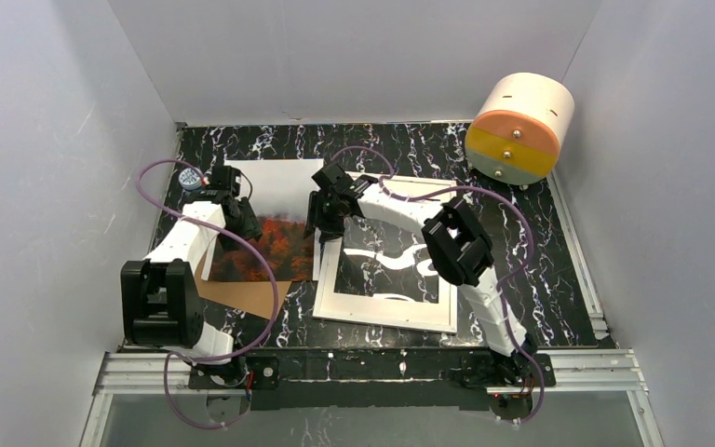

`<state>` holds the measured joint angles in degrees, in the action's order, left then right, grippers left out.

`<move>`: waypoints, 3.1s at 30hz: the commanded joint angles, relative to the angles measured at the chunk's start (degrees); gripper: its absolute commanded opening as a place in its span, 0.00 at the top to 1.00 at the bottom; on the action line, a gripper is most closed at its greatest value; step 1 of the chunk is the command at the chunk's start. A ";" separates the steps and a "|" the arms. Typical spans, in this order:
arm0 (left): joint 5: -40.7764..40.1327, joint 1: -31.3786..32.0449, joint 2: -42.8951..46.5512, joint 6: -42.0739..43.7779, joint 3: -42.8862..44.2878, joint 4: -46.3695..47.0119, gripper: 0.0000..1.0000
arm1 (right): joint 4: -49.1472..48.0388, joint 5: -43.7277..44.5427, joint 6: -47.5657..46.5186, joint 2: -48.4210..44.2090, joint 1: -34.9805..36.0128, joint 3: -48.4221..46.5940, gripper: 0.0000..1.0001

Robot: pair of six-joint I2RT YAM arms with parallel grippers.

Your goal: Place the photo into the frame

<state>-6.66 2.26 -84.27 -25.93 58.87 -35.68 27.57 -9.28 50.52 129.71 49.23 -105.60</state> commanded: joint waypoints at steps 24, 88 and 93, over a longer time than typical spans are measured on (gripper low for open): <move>0.24 -2.17 -13.34 -4.16 -5.70 1.55 0.71 | 14.94 -4.14 3.97 10.08 2.14 -11.03 0.36; 28.77 8.89 -13.46 -10.22 38.10 2.78 0.02 | 23.74 9.70 -16.73 -21.41 1.02 2.74 0.99; 29.96 10.69 -16.70 -10.94 39.34 8.54 0.02 | 21.67 11.11 -21.67 -22.83 2.70 4.61 0.99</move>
<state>21.04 12.56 -99.02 -36.16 95.44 -31.14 48.84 -1.93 33.85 108.86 50.81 -100.36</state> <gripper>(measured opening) 0.982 0.031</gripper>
